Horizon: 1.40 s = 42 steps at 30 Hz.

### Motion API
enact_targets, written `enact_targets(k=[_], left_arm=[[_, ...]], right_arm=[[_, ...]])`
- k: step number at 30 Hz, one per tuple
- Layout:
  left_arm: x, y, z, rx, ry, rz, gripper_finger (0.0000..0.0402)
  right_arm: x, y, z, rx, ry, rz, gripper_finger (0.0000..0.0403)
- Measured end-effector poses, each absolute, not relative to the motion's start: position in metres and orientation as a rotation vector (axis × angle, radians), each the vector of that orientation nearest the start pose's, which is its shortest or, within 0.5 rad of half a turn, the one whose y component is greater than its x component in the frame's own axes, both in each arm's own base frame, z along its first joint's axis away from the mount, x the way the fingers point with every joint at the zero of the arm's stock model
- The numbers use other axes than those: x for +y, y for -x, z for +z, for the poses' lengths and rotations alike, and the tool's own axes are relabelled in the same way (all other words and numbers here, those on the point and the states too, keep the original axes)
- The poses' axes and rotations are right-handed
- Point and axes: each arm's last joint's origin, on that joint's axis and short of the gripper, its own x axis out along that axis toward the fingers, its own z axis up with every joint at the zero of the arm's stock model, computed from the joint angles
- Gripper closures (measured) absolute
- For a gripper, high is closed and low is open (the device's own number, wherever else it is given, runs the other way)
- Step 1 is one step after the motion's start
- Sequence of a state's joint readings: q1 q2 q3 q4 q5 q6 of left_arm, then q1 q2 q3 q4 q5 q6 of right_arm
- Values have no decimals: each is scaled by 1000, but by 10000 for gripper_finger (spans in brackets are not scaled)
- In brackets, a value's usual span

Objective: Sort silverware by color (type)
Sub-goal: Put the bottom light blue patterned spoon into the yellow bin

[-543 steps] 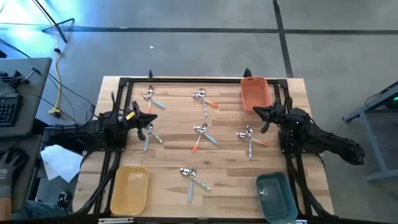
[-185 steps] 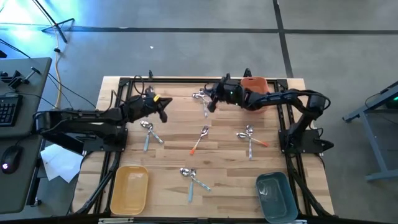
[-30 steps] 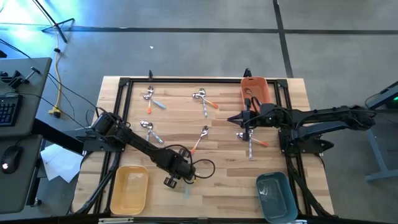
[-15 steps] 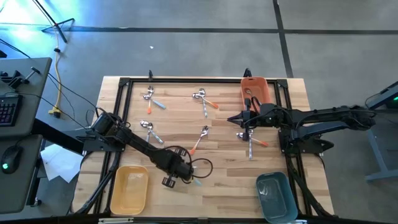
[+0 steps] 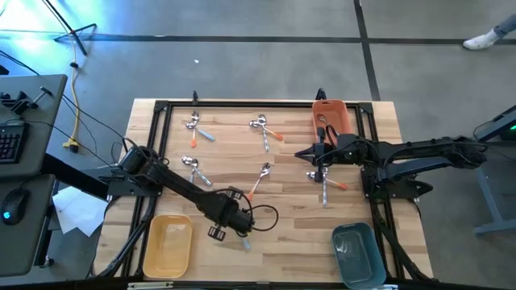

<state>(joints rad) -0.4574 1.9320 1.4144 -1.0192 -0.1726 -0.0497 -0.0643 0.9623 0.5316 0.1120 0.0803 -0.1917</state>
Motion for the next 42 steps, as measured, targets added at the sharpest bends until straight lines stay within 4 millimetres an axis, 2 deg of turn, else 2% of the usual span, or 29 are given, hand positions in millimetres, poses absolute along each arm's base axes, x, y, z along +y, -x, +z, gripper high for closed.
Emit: enact_targets(k=[7,15,19,23,26,34,42], left_arm=[[-184,-303,211,1574,-346,-116,394],[-237,-266,239,1640,-105,-20,395],[-257,-251,248,1613,78,135,395],[-269,-238,248,1599,326,385,395],[-277,-229,248,1583,427,491,395],[-291,-203,250,1523,493,638,396],[-290,-176,261,1474,454,746,396]], right_arm=[[-16,-208,241,345,192,-111,396],[-16,-207,241,346,194,-110,396],[-16,-208,241,346,201,-109,396],[-16,-208,241,345,201,-109,396],[-16,-208,241,345,201,-109,396],[-16,-207,241,347,213,-107,396],[-16,-207,241,347,219,-106,396]])
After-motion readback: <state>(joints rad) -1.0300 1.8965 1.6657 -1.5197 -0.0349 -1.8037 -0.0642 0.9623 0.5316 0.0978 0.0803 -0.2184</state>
